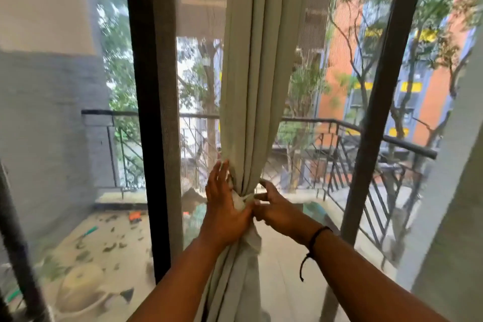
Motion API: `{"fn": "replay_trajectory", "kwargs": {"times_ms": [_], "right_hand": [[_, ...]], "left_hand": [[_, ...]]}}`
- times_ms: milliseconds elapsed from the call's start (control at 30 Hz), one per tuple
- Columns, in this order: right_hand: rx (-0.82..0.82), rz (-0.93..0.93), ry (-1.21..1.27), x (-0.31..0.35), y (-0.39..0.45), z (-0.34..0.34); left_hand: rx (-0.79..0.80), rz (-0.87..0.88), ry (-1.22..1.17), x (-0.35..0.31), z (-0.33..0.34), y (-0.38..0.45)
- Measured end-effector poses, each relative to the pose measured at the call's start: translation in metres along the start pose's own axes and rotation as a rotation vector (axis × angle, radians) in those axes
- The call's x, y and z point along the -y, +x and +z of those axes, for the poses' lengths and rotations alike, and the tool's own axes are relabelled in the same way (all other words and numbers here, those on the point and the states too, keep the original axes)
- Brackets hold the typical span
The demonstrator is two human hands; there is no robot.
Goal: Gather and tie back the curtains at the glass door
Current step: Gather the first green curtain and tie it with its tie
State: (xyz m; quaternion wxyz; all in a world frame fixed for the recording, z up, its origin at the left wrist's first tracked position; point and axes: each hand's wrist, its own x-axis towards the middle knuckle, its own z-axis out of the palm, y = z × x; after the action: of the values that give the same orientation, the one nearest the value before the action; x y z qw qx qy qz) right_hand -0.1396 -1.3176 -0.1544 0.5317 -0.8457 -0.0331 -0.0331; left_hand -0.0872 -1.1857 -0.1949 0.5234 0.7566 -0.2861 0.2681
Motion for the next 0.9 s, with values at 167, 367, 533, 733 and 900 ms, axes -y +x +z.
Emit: {"fn": "replay_trajectory", "kwargs": {"times_ms": [167,367,533,733,900], "right_hand": [[0.088,0.217,-0.09,-0.052,-0.024,0.022],[0.114,0.123,-0.094,-0.063,-0.061,0.04],[0.029,-0.002,-0.439,-0.076,-0.112,0.043],[-0.183,-0.009,-0.527,-0.089,-0.188,0.019],[-0.387,-0.056,-0.797,-0.106,-0.217,-0.025]], "left_hand": [[0.134,-0.346,-0.368,0.037,-0.007,-0.077],[0.147,-0.511,-0.319,0.03,-0.006,-0.125],[0.01,-0.55,-0.131,-0.016,-0.003,-0.162],[-0.074,-0.403,0.114,-0.057,-0.004,-0.209],[0.109,-0.344,0.618,-0.065,-0.053,-0.216]]}}
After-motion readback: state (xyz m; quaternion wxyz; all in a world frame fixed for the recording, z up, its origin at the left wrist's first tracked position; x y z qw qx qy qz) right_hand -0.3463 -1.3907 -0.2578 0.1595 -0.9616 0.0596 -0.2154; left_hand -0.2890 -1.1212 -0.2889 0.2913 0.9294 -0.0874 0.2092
